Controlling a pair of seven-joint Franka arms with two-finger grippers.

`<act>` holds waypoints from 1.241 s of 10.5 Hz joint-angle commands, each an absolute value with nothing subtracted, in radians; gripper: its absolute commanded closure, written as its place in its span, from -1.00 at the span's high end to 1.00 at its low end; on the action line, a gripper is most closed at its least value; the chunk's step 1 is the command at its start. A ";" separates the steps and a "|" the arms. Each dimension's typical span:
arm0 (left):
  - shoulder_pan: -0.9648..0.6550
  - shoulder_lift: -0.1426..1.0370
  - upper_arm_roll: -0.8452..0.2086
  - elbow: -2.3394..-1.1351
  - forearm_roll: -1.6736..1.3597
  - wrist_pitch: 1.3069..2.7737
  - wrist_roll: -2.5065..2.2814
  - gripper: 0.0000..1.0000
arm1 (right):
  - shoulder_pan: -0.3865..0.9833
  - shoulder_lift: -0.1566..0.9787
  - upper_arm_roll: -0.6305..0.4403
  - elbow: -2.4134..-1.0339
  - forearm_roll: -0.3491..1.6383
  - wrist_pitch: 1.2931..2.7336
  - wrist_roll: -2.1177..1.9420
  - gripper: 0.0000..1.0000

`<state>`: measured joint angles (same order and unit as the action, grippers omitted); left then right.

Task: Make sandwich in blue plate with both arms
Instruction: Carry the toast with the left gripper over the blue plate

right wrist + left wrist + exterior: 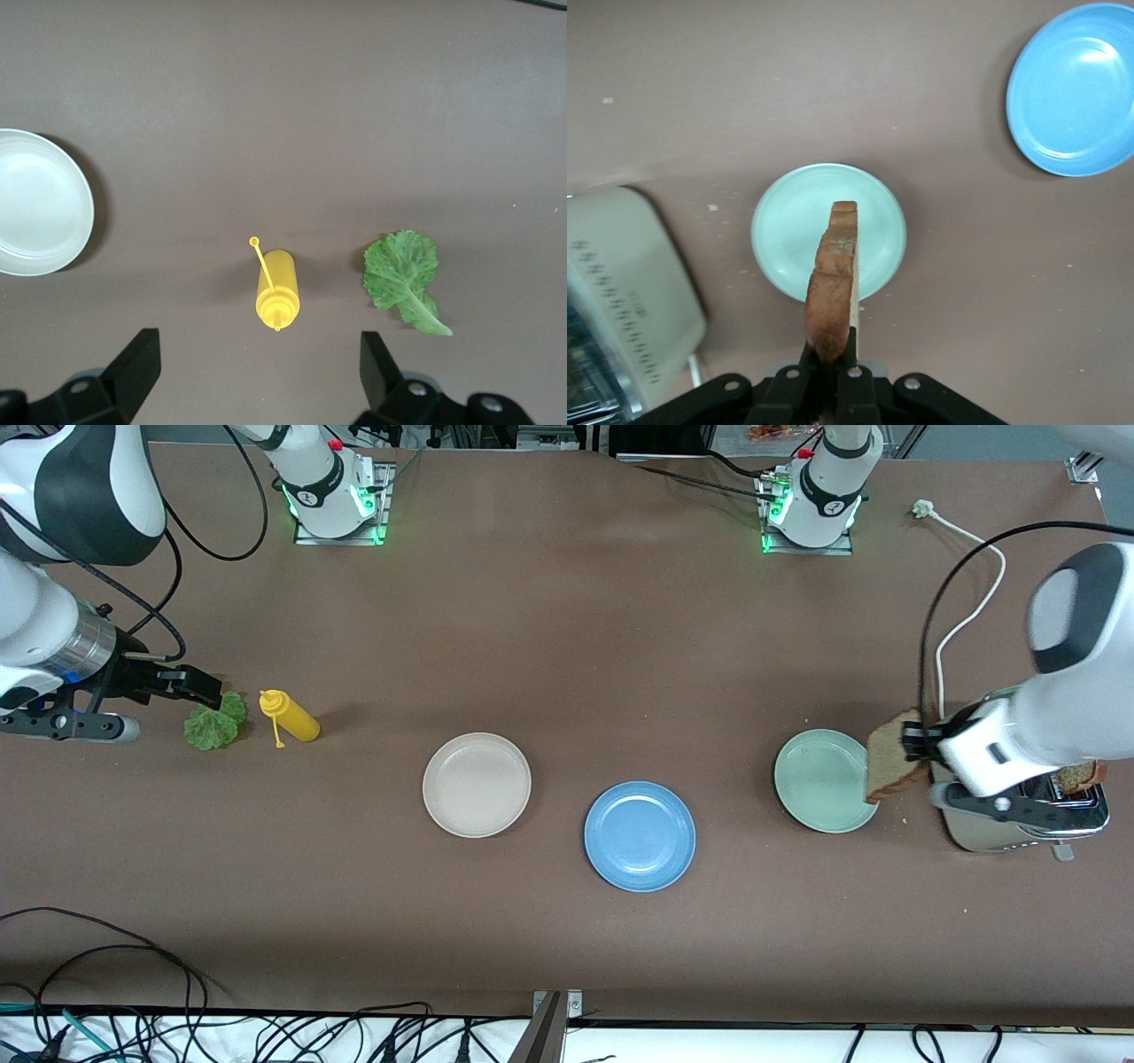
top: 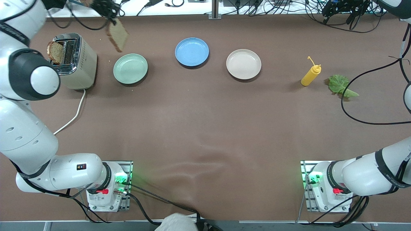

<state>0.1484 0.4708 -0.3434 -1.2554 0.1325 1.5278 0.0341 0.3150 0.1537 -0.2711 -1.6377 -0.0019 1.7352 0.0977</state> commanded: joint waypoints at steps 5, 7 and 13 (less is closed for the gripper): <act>-0.089 0.638 -0.330 -1.244 0.033 1.791 -0.112 -1.00 | 0.310 0.164 -0.272 -1.612 0.015 1.717 0.092 1.00; -0.124 0.678 -0.313 -1.240 -0.085 1.874 -0.178 -1.00 | 0.308 0.164 -0.272 -1.612 0.015 1.718 0.091 1.00; -0.219 0.791 -0.275 -1.221 -0.278 2.141 -0.308 -1.00 | 0.310 0.164 -0.272 -1.612 0.015 1.717 0.091 1.00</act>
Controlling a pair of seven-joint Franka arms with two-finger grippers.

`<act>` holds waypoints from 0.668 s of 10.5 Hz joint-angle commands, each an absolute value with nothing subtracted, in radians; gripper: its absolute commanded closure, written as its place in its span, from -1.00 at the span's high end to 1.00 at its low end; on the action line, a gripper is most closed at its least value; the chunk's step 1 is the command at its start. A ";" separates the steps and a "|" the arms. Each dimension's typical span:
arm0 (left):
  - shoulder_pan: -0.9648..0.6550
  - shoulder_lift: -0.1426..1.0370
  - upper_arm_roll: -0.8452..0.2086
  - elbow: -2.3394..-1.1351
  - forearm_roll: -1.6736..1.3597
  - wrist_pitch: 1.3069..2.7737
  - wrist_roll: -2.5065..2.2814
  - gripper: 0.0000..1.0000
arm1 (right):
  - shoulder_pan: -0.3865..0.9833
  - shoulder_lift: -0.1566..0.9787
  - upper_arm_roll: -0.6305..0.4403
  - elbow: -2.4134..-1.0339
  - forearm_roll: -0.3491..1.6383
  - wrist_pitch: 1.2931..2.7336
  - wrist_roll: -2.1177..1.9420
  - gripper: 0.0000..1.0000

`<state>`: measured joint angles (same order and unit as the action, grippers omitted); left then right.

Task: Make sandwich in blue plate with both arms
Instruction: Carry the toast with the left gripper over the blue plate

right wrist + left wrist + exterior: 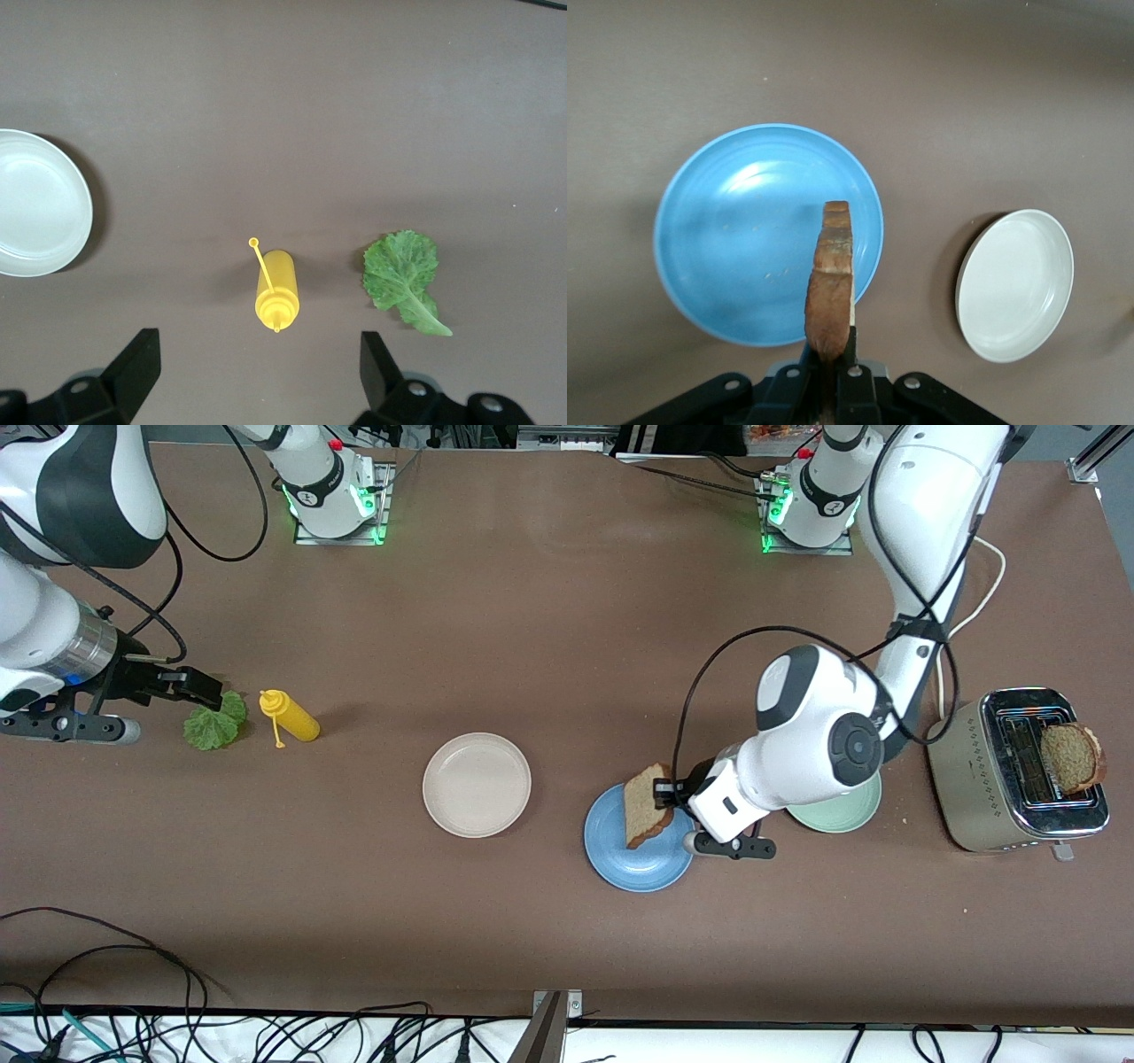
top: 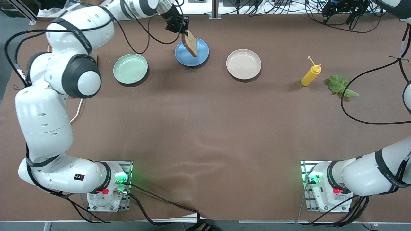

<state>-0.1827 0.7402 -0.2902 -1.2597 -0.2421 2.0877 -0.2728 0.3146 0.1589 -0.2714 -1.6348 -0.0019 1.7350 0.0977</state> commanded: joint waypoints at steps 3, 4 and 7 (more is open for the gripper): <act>-0.233 0.850 -0.275 -1.186 -0.296 2.177 -0.299 -1.00 | 0.310 0.164 -0.272 -1.612 0.015 1.717 0.091 1.00; -0.233 0.860 -0.275 -1.189 -0.298 2.210 -0.296 -1.00 | 0.310 0.164 -0.272 -1.612 0.015 1.717 0.091 1.00; -0.230 0.877 -0.273 -1.195 -0.296 2.220 -0.288 -1.00 | 0.308 0.164 -0.272 -1.612 0.015 1.717 0.091 1.00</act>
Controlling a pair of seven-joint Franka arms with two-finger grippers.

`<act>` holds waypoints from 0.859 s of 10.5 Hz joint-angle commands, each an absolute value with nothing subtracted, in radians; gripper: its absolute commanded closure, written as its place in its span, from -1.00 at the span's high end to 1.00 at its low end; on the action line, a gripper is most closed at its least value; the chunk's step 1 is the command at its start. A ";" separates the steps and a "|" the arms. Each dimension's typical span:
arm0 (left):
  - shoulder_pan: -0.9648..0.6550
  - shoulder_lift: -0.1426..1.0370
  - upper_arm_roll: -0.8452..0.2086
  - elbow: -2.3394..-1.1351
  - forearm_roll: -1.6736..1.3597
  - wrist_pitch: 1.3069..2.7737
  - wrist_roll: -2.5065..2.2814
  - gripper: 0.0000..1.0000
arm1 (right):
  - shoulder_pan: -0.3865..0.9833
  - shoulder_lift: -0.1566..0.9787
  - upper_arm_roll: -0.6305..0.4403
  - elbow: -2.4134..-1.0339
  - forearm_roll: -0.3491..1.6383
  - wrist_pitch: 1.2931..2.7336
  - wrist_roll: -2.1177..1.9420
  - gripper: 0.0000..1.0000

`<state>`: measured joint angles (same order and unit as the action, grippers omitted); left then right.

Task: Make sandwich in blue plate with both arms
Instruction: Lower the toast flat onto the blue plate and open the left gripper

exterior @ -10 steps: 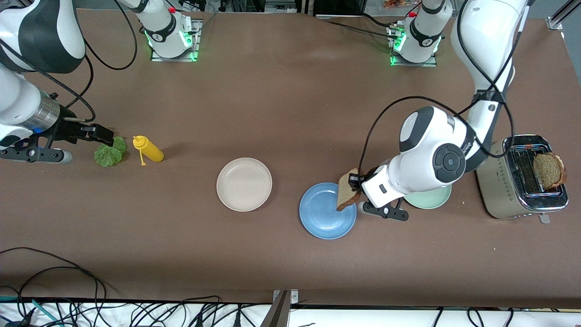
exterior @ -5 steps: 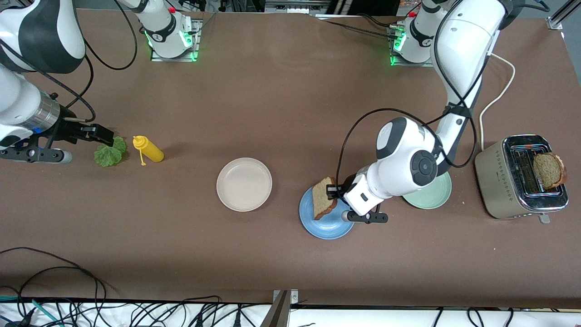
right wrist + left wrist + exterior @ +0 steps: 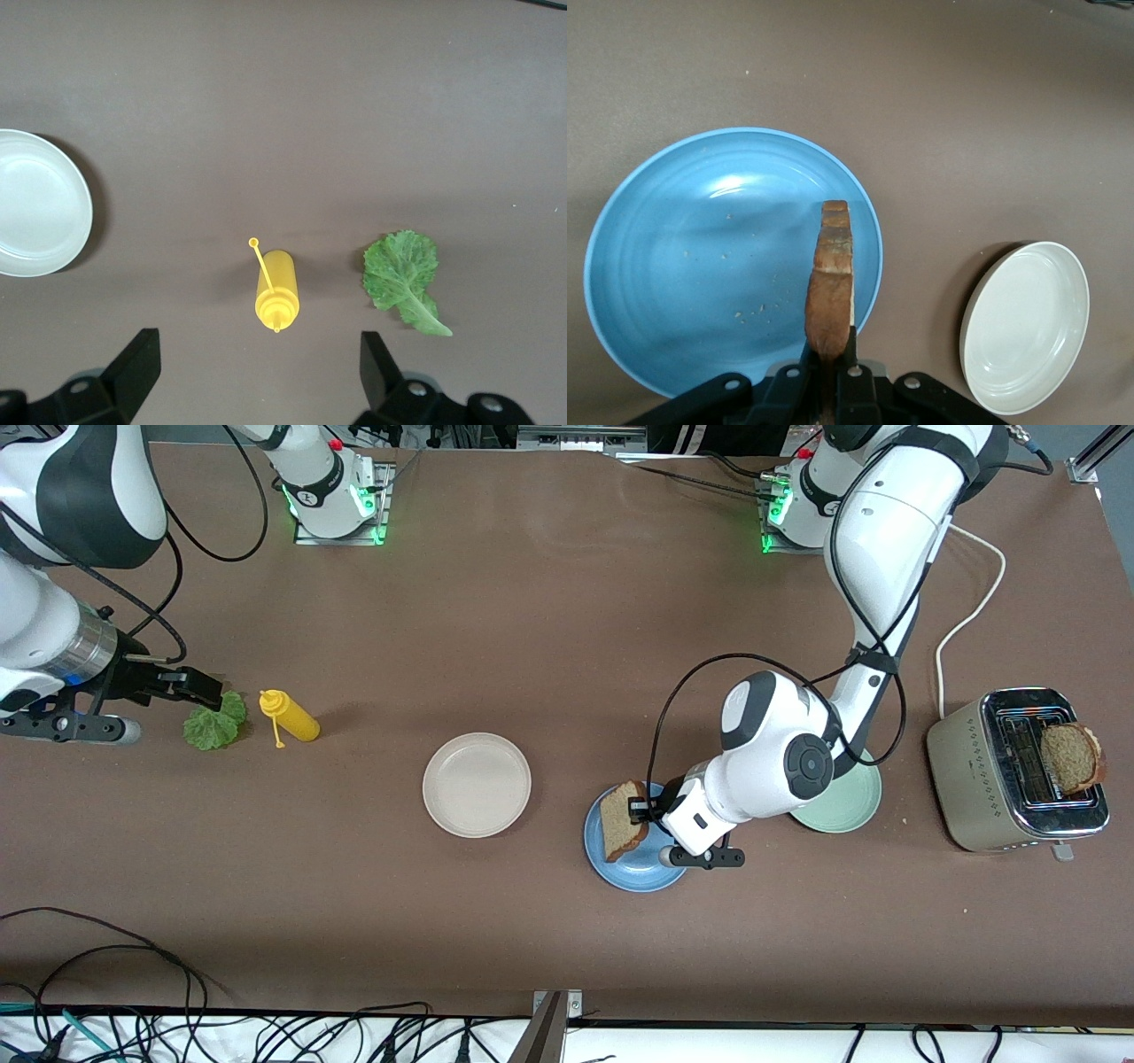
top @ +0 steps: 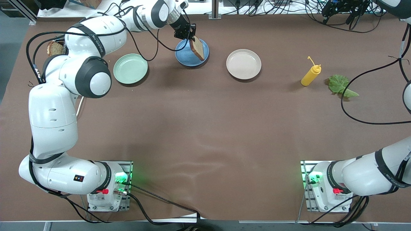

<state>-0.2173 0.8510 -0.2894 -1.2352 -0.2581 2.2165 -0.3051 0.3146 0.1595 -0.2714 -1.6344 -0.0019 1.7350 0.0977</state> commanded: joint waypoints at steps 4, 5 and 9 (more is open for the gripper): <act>-0.213 0.897 -0.267 -1.207 -0.298 2.221 -0.196 -1.00 | 0.308 0.164 -0.272 -1.612 0.015 1.717 0.091 1.00; -0.213 0.908 -0.267 -1.209 -0.295 2.236 -0.186 -1.00 | 0.308 0.164 -0.272 -1.612 0.015 1.717 0.091 1.00; -0.210 0.922 -0.242 -1.241 -0.288 2.289 -0.117 0.99 | 0.308 0.164 -0.272 -1.612 0.015 1.717 0.091 1.00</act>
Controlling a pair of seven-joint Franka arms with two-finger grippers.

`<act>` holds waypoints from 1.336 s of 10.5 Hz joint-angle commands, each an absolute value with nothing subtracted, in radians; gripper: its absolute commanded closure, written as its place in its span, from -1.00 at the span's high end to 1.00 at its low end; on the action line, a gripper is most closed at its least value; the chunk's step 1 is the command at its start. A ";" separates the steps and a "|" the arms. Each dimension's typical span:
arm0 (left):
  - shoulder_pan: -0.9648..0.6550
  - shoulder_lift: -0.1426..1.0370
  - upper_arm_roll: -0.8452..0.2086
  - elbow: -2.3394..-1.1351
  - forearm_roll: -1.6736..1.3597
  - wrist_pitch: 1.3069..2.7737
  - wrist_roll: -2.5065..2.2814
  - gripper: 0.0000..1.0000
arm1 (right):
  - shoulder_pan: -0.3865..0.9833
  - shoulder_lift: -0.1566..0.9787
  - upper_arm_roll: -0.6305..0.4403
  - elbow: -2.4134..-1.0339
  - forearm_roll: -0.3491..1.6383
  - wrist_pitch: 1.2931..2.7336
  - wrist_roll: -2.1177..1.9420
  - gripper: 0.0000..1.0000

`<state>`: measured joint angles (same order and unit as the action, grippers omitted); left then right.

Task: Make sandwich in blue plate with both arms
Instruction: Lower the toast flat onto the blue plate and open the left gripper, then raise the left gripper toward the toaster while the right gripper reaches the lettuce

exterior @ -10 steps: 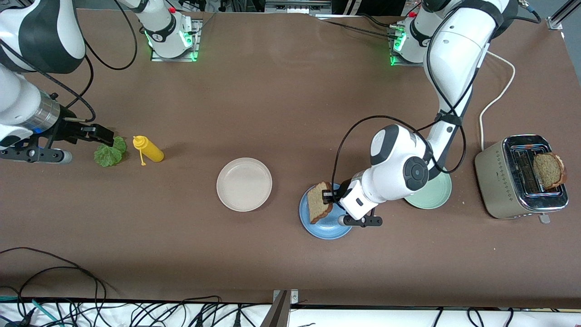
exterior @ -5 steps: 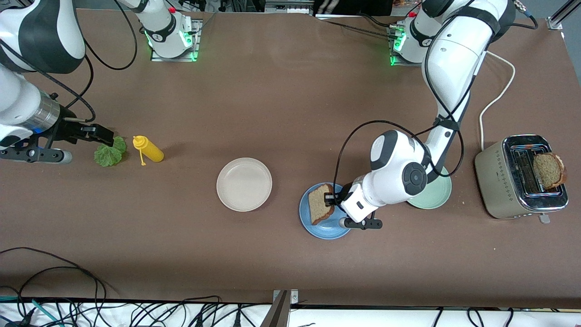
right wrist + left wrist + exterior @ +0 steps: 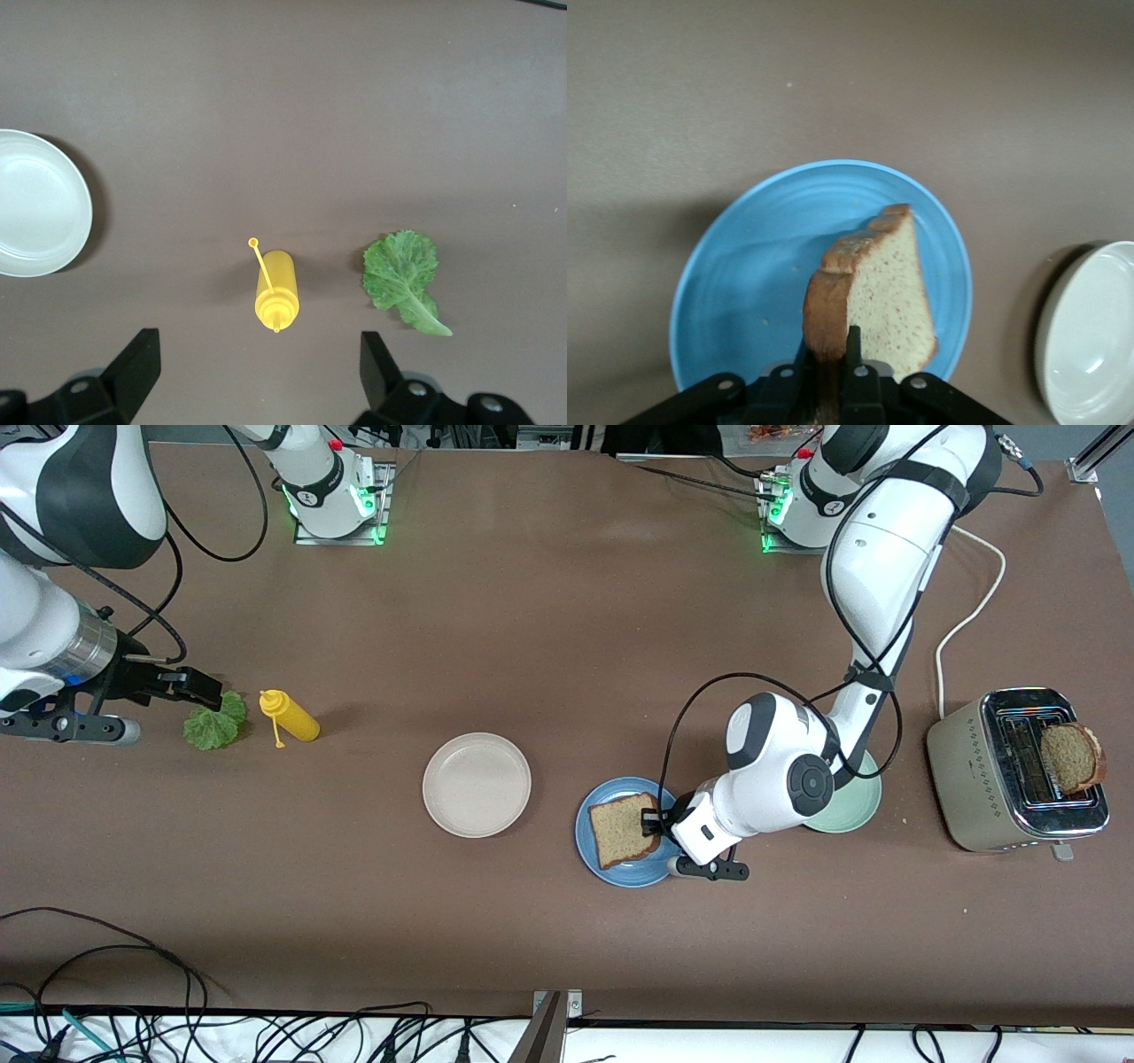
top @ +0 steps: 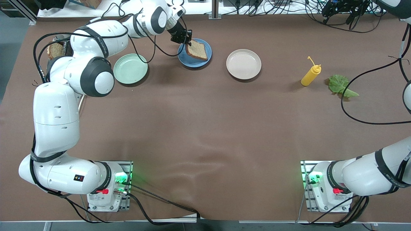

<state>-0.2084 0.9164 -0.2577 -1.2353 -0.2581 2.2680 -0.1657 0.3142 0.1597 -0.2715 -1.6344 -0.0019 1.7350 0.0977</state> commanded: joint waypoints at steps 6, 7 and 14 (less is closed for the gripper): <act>-0.150 0.873 -0.224 -1.302 -0.282 2.272 -0.120 1.00 | 0.310 0.164 -0.272 -1.614 0.014 1.717 0.091 1.00; -0.121 0.838 -0.222 -1.336 -0.282 2.261 -0.120 1.00 | 0.308 0.164 -0.272 -1.615 0.003 1.715 0.086 1.00; -0.123 0.355 -0.087 -1.548 -0.045 1.851 -0.130 1.00 | 0.161 0.279 -0.282 -1.620 -0.066 1.712 -0.438 1.00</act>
